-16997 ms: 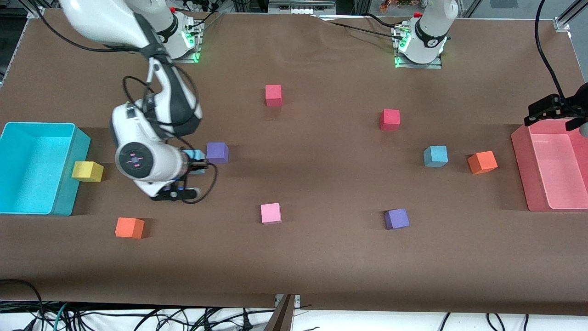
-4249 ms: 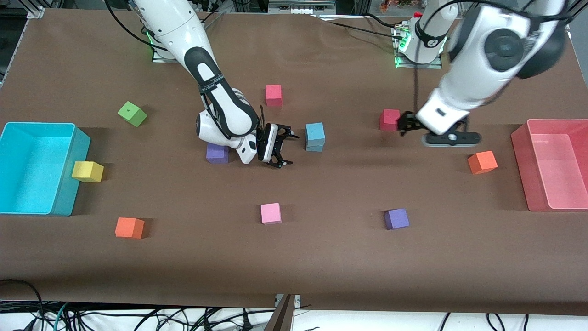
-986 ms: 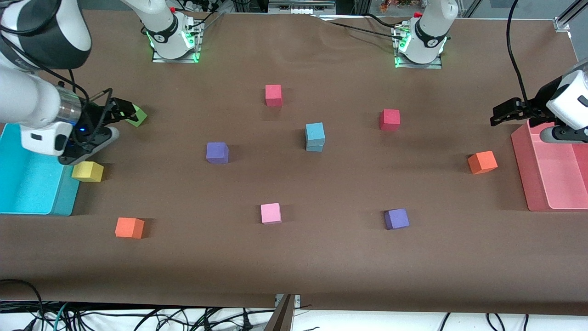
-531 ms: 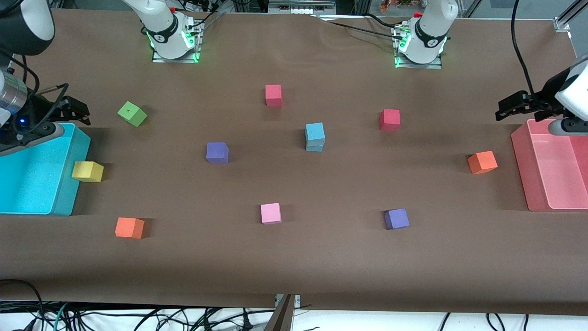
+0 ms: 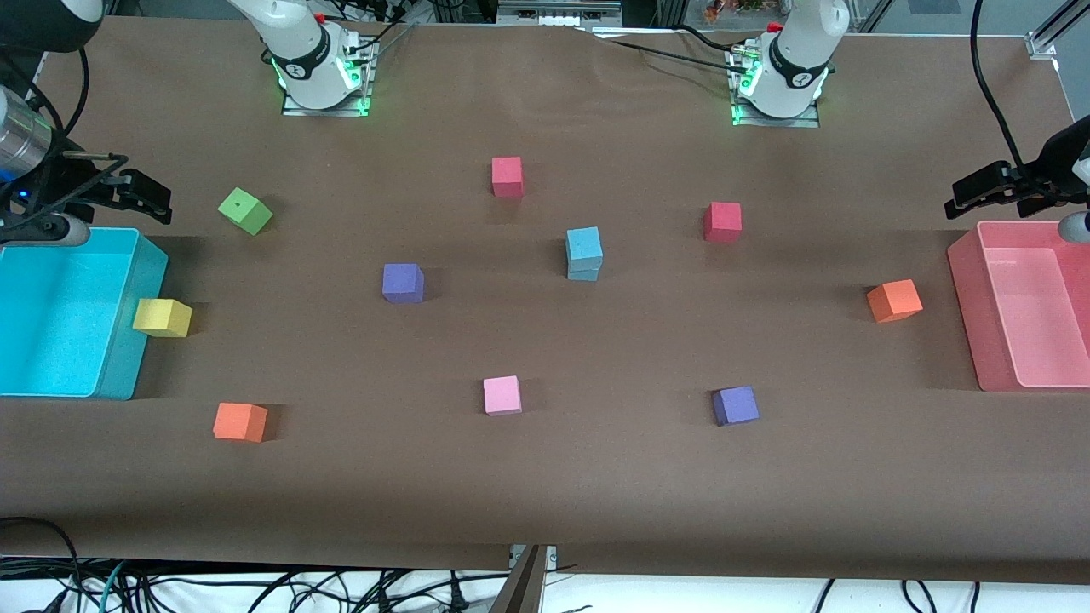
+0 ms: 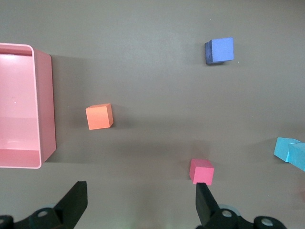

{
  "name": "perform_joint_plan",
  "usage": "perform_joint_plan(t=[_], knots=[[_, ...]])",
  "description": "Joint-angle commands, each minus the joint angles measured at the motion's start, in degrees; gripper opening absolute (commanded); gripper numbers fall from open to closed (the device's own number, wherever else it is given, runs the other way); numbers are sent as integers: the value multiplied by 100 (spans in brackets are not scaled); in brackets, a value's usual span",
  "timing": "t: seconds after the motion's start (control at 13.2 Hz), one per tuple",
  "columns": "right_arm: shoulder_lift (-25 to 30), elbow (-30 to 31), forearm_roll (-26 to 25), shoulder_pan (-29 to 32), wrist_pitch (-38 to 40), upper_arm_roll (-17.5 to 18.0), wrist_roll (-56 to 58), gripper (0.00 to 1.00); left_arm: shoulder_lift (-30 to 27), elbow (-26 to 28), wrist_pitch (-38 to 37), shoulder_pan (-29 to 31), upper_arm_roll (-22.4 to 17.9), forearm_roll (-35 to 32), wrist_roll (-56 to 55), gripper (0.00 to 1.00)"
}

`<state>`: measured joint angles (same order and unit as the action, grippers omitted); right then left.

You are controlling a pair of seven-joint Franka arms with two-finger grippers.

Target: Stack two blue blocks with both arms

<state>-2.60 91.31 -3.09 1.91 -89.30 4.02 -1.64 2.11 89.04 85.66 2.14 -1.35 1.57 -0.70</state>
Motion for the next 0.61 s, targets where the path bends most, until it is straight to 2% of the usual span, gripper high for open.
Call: perform_joint_plan(t=[0.0,0.08,0.53], knots=[[216,151,221,266,97,65,-73,100,-35,-10,56,-47,195,-568,44,100],[216,159,230,275,88,-14,-73,100,-44,-10,47,-30,353,-762,26,100],[173,168,239,249,-350,-24,-91,100,-35,-10,117,32,346,-571,-36,100]])
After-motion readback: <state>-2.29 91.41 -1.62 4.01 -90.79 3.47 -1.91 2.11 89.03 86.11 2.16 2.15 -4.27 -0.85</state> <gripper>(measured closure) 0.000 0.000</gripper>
